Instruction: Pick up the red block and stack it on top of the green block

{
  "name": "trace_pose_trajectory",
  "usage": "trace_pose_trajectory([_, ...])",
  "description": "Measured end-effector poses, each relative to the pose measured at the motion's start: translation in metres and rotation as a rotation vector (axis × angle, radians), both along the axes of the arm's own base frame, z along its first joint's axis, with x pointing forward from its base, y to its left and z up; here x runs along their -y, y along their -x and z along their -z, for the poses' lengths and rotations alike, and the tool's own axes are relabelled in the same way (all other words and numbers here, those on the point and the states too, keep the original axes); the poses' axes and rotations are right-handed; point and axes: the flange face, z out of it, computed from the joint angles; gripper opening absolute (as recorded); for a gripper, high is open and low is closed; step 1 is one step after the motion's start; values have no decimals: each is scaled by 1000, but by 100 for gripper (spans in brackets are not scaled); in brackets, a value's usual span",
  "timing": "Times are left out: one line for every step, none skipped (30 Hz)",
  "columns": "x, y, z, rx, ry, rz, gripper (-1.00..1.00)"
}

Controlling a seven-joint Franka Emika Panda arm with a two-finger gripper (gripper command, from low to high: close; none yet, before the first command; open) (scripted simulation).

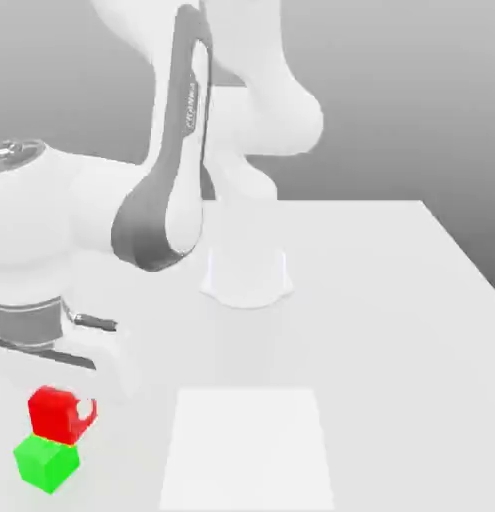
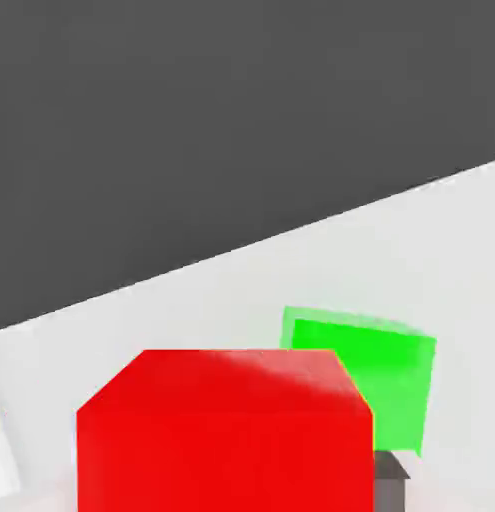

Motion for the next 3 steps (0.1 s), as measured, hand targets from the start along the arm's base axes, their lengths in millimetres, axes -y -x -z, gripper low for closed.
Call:
trace_pose_trajectory([0,0,0,0,0,0,100])
trace_pose_trajectory([0,0,0,0,0,0,100])
trace_pose_trajectory([0,0,0,0,0,0,100])
